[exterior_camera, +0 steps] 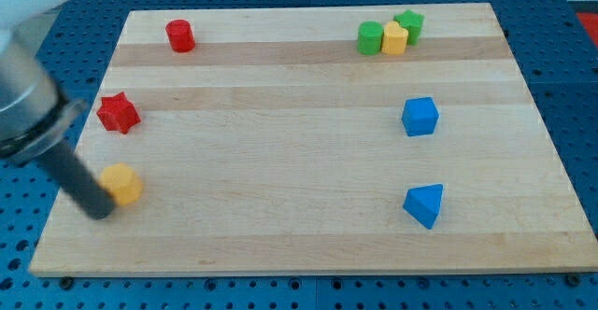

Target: Move the yellow hexagon left to the green circle

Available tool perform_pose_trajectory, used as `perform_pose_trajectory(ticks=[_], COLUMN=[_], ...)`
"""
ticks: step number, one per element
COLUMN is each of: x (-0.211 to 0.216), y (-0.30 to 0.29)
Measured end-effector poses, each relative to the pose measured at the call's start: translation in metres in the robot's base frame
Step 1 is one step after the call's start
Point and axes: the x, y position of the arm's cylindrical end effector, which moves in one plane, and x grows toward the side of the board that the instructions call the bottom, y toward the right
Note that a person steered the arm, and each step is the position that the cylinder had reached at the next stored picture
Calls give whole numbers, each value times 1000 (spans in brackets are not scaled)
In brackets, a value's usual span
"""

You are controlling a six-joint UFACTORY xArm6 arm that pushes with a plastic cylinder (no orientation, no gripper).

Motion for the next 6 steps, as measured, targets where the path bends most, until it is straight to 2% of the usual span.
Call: perform_pose_trajectory(ticks=[1,2,3,4,5,6], x=[-41,-80,-80,-52,-68,-86], y=[43,58,11,-11,-27,-11])
